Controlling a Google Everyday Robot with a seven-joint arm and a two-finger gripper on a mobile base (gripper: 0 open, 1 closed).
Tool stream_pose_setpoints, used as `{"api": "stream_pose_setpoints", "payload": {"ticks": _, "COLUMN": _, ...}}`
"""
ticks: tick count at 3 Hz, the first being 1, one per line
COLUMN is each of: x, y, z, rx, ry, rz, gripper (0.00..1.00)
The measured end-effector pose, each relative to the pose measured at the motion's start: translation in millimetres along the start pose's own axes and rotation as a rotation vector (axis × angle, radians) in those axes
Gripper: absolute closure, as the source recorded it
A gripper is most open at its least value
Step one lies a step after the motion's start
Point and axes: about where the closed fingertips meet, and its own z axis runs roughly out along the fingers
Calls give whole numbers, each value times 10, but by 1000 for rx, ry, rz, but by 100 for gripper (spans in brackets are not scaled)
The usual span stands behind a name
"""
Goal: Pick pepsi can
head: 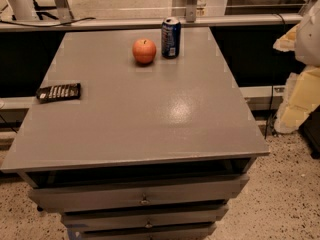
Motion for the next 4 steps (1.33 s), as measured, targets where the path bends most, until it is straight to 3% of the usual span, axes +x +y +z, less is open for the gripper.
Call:
{"api": "stream_pose_setpoints", "payload": {"ticks": 1, "x": 0, "y": 0, "z": 0, "rx": 0, "ry": 0, "rz": 0, "gripper": 0}}
{"api": "stream_pose_setpoints", "payload": {"ticks": 2, "x": -45, "y": -107, "z": 110, "rx": 19, "ry": -61, "rz": 39, "gripper": 0}}
{"api": "stream_pose_setpoints", "payload": {"ticks": 4, "x": -448, "y": -936, "z": 757, "rx": 93, "ry": -378, "rz": 256, "gripper": 0}}
